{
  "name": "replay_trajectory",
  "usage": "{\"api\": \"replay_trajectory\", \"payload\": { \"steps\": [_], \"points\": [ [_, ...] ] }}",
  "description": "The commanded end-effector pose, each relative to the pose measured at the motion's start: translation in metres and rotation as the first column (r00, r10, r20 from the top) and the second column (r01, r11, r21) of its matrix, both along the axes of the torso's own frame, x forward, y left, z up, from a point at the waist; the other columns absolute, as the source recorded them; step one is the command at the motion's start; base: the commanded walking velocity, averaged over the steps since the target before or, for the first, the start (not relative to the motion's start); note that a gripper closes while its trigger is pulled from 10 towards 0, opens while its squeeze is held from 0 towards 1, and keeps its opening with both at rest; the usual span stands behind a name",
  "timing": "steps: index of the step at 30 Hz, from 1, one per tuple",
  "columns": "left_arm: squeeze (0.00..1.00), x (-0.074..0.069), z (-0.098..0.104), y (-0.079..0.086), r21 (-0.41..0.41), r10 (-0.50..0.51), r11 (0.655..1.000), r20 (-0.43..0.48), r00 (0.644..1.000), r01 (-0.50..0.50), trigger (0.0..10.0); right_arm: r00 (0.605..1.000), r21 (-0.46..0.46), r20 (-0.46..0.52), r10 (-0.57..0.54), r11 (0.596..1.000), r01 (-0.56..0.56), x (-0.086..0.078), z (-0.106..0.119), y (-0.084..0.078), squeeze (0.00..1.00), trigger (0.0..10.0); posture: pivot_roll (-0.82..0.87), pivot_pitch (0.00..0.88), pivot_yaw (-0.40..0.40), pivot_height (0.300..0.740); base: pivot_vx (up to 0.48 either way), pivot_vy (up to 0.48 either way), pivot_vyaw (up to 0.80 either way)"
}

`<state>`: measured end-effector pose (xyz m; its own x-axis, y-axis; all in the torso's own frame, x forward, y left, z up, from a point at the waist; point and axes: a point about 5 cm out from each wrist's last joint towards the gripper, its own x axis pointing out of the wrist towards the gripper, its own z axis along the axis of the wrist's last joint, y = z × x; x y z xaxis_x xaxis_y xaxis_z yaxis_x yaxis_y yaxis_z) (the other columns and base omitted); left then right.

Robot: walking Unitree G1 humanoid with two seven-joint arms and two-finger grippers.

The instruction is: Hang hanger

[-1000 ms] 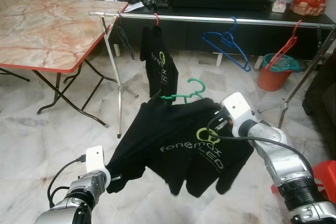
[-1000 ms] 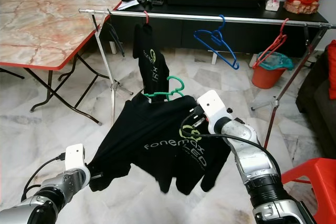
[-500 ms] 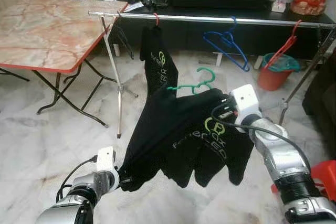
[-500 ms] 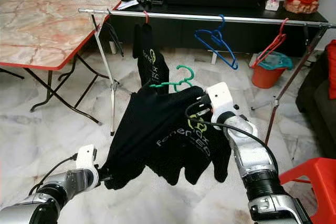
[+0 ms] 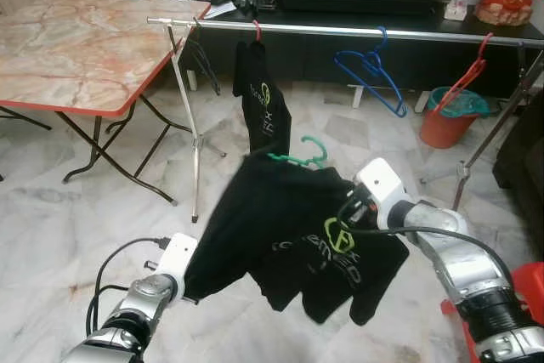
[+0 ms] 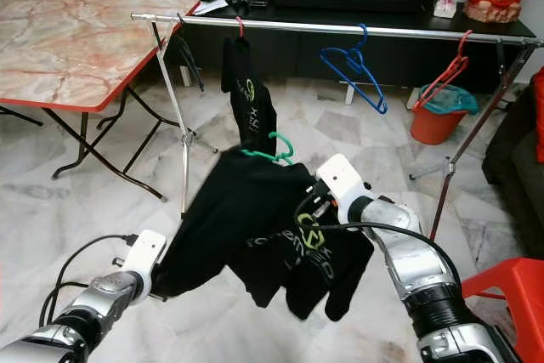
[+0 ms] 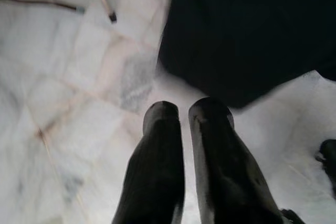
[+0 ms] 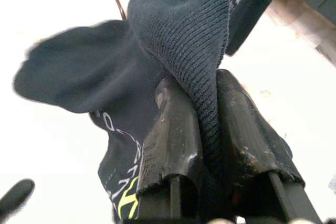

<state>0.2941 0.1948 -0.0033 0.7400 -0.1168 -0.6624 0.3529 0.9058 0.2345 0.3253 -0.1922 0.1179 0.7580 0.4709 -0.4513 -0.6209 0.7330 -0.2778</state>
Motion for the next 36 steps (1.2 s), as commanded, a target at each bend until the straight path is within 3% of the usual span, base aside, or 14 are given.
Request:
{"api": "replay_trajectory", "payload": {
  "steps": [1,9,13,19,22,23,26,27,28,29,32,36],
  "points": [
    [1.00,0.002,0.002,-0.001,0.026,-0.060,0.998,0.019,0.998,0.059,10.0,0.999,-0.019,0.018,0.044,0.999,-0.043,-0.001,0.006,0.002,0.00,10.0,-0.11,0.000,0.017,0.740,0.000,0.000,0.00],
    [1.00,0.009,0.016,-0.003,0.065,-0.206,0.978,0.099,0.974,0.200,10.0,0.989,-0.049,-0.023,0.147,0.988,-0.148,-0.009,0.003,0.002,0.00,10.0,-0.11,0.000,0.014,0.740,0.000,0.000,0.00],
    [1.00,0.021,0.037,-0.009,0.041,-0.305,0.952,0.212,0.928,0.304,10.0,0.972,-0.063,-0.063,0.228,0.971,-0.231,-0.017,-0.001,0.001,0.00,10.0,-0.12,0.000,0.012,0.740,0.000,0.000,0.00],
    [1.00,0.039,0.079,-0.022,-0.086,-0.365,0.901,0.380,0.850,0.426,10.0,0.931,-0.018,-0.102,0.351,0.935,-0.355,-0.029,-0.005,0.006,0.00,10.0,-0.11,0.000,0.006,0.740,0.000,0.000,0.00],
    [1.00,0.042,0.092,-0.027,-0.128,-0.379,0.876,0.417,0.826,0.466,10.0,0.923,-0.014,-0.118,0.367,0.928,-0.371,-0.032,-0.008,0.006,0.00,10.0,-0.11,0.000,0.006,0.740,0.000,0.000,0.00],
    [1.00,0.043,0.101,-0.032,-0.163,-0.398,0.846,0.442,0.804,0.508,10.0,0.920,-0.026,-0.131,0.369,0.926,-0.375,-0.032,-0.011,0.006,0.00,10.0,-0.12,0.000,0.005,0.740,0.000,0.000,0.00],
    [1.00,0.043,0.111,-0.038,-0.200,-0.418,0.810,0.463,0.782,0.552,10.0,0.920,-0.034,-0.136,0.366,0.927,-0.374,-0.032,-0.013,0.005,0.00,10.0,-0.12,0.000,0.004,0.740,0.000,0.000,0.00],
    [0.83,0.042,0.115,-0.040,-0.217,-0.426,0.793,0.469,0.774,0.569,10.0,0.922,-0.038,-0.137,0.363,0.928,-0.372,-0.031,-0.014,0.004,0.00,10.0,-0.12,0.000,0.003,0.740,0.000,0.000,0.00],
    [0.83,0.042,0.119,-0.042,-0.231,-0.435,0.776,0.478,0.764,0.586,10.0,0.923,-0.043,-0.138,0.359,0.929,-0.368,-0.031,-0.015,0.004,0.00,10.0,-0.12,0.000,0.003,0.740,0.000,0.000,0.00],
    [0.00,0.039,0.127,-0.046,-0.269,-0.455,0.734,0.486,0.746,0.623,10.0,0.923,-0.047,-0.145,0.356,0.929,-0.366,-0.031,-0.018,0.003,0.00,10.0,-0.11,0.000,0.003,0.740,0.000,0.000,0.00],
    [0.00,0.034,0.132,-0.051,-0.312,-0.501,0.676,0.471,0.726,0.668,10.0,0.919,-0.045,-0.152,0.364,0.926,-0.374,-0.032,-0.019,0.003,0.00,10.0,-0.11,0.000,0.002,0.740,0.000,0.000,0.00],
    [0.00,0.025,0.127,-0.059,-0.302,-0.584,0.634,0.418,0.696,0.712,10.0,0.912,-0.036,-0.142,0.385,0.919,-0.393,-0.032,-0.016,0.007,0.00,10.0,-0.11,0.000,0.006,0.740,0.000,0.000,0.00]
  ]
}}
